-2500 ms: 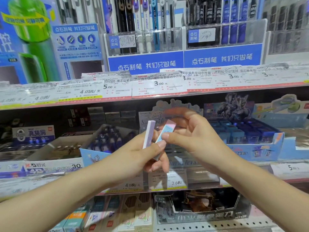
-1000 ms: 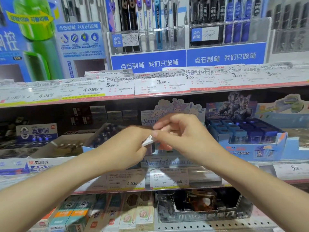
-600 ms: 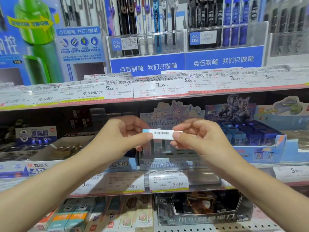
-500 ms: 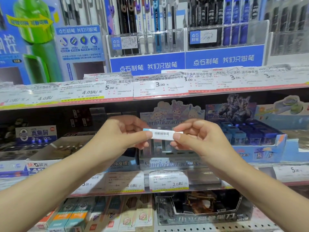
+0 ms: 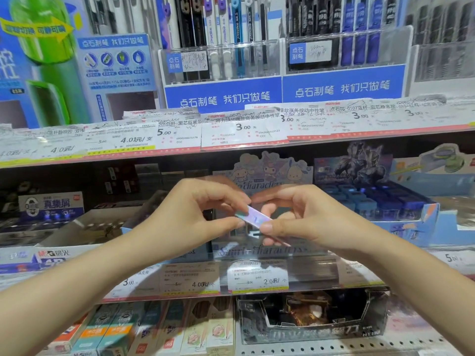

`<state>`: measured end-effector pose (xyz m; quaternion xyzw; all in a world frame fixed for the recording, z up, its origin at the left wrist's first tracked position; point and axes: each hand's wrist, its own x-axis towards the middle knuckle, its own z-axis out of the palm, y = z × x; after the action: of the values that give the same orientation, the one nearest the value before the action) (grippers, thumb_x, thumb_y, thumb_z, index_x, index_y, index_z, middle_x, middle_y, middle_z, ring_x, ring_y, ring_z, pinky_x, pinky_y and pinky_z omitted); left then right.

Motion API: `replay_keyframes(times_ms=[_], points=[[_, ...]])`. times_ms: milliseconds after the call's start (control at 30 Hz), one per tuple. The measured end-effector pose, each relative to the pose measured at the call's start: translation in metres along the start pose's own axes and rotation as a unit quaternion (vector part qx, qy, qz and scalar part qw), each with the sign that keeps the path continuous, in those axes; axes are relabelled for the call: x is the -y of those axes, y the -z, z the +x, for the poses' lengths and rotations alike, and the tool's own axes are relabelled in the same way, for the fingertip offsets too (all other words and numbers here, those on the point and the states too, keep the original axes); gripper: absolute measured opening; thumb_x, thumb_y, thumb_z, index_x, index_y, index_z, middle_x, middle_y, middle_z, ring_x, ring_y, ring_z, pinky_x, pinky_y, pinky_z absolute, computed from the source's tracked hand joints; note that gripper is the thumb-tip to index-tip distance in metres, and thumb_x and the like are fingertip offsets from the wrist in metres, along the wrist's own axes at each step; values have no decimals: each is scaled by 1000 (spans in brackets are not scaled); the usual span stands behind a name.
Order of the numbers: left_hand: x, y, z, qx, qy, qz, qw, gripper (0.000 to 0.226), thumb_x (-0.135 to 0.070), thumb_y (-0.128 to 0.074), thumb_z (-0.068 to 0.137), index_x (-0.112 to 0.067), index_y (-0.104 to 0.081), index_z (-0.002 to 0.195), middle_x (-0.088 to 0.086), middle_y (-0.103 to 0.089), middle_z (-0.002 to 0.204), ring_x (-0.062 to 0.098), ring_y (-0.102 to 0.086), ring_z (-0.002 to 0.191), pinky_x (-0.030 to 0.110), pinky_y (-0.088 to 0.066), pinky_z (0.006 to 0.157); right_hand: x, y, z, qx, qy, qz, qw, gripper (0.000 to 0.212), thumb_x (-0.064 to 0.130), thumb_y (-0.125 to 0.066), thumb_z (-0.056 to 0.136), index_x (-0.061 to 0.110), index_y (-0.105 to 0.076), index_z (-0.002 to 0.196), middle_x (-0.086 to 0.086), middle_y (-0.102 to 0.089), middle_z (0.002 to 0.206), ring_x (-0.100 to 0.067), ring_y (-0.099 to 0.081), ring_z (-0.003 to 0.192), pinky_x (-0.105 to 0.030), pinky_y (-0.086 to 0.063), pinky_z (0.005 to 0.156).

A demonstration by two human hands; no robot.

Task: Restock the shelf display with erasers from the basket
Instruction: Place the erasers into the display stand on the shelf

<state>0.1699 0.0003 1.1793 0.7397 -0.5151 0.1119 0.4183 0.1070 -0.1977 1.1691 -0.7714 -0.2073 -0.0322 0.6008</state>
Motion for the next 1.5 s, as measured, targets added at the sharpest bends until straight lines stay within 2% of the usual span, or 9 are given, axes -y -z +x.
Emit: replay_keyframes(times_ms=[133, 267, 367, 500, 700, 900, 1033, 1267, 1500], points=[[10, 4, -2, 48, -23, 254, 966, 43, -43, -54, 79, -19, -59, 114, -7, -66, 107, 9, -61, 98, 30, -49, 85, -3, 6, 3, -15, 8, -49, 999, 44, 2, -52, 89, 29, -49, 123, -8, -55, 104, -16, -69, 76, -23, -56, 67], [18, 5, -7, 124, 31, 296, 947, 61, -44, -43, 77, -23, -45, 133, -7, -53, 134, 7, -47, 122, 27, -39, 103, -11, 9, 12, -107, 62, -132, 984, 35, 5, -53, 89, 30, -54, 113, -8, -52, 95, -18, -69, 72, -38, -56, 79], [21, 8, -7, 171, 67, 287, 940, 65, -31, -45, 76, -30, -35, 140, -15, -41, 144, 3, -43, 128, 25, -35, 108, -19, 8, 20, -188, 123, -152, 963, 33, 6, -65, 81, 34, -54, 95, -2, -55, 81, -18, -61, 73, -22, -49, 71], [20, 11, -4, 186, 82, 278, 939, 73, -18, -42, 69, -33, -34, 140, -26, -30, 141, -8, -27, 133, 4, -15, 109, -28, 3, 25, -224, 142, -180, 947, 34, 14, -73, 74, 38, -53, 88, -1, -60, 80, -10, -57, 78, -19, -43, 76], [23, 12, -4, 189, 80, 268, 941, 76, -15, -41, 67, -34, -33, 140, -24, -31, 143, -8, -24, 134, 8, -16, 111, -34, -1, 28, -192, 149, -207, 948, 35, 14, -74, 73, 38, -51, 85, 8, -54, 75, -1, -50, 74, -12, -38, 72], [16, 13, -2, 204, 101, 247, 942, 69, -23, -39, 68, -59, -24, 125, -29, -34, 139, 3, -40, 130, 31, -33, 112, -33, 4, 26, -176, 155, -233, 944, 32, 15, -74, 73, 36, -53, 85, 10, -51, 74, 0, -47, 74, -8, -36, 71], [12, 14, -1, 204, 83, 246, 944, 73, -17, -41, 66, -68, -22, 114, -38, -28, 133, 5, -41, 130, 38, -33, 112, -36, 4, 28, -166, 188, -245, 937, 8, 31, -65, 76, 24, -65, 79, 7, -60, 90, -2, -54, 89, -8, -37, 82], [17, 14, 0, 196, 59, 266, 942, 72, -17, -40, 66, -46, -34, 132, -33, -29, 133, -8, -30, 130, 14, -23, 112, -40, 6, 29, -153, 153, -160, 963, 37, 46, -41, 79, 28, -72, 74, 6, -61, 104, -5, -54, 105, -22, -39, 95], [18, 13, 1, 159, 51, 289, 943, 65, -24, -40, 72, -32, -43, 136, -20, -40, 142, -9, -32, 129, 6, -20, 107, -34, 8, 24, -152, 149, -188, 959, 21, 29, -49, 84, 24, -67, 92, 13, -62, 100, 3, -55, 97, -4, -37, 86]])
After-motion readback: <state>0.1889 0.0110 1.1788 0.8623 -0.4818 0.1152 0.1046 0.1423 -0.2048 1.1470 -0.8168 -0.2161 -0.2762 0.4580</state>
